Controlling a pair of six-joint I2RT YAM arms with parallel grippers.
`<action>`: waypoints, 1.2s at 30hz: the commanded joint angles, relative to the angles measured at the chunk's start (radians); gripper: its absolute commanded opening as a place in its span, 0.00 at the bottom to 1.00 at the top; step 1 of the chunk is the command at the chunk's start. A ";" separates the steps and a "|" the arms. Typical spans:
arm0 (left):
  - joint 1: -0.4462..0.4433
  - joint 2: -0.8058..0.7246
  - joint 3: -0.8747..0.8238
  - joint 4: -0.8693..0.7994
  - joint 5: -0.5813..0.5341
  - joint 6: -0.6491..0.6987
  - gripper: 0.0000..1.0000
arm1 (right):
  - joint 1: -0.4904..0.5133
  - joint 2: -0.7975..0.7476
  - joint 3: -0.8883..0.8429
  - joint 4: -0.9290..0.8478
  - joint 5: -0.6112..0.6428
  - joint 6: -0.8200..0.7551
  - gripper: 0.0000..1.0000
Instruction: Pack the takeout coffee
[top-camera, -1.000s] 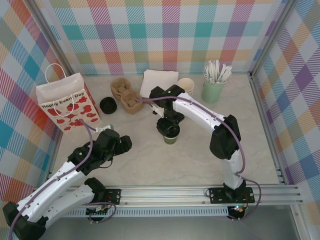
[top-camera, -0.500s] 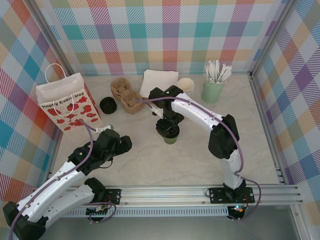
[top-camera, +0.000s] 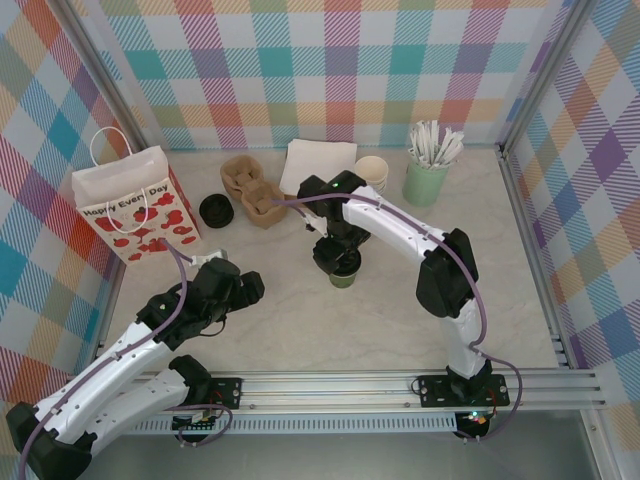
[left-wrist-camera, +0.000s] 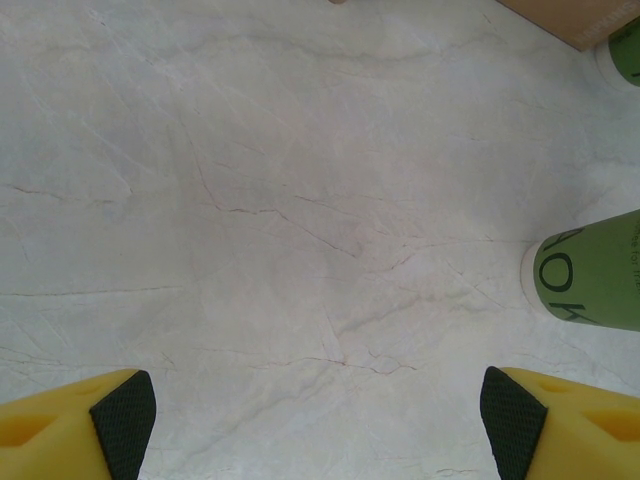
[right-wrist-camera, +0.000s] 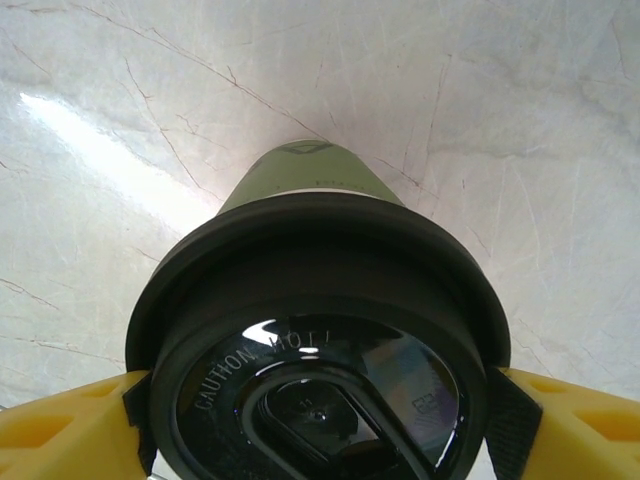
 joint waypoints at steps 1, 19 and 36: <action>-0.007 0.000 -0.005 0.013 -0.011 -0.010 0.87 | 0.007 0.020 0.024 -0.029 -0.016 -0.001 0.84; -0.006 0.023 0.031 0.059 0.047 -0.005 0.90 | 0.004 -0.064 0.027 -0.036 -0.051 0.026 1.00; 0.010 0.344 0.168 0.376 0.507 -0.049 0.88 | -0.215 -0.318 -0.230 0.129 -0.286 0.088 0.96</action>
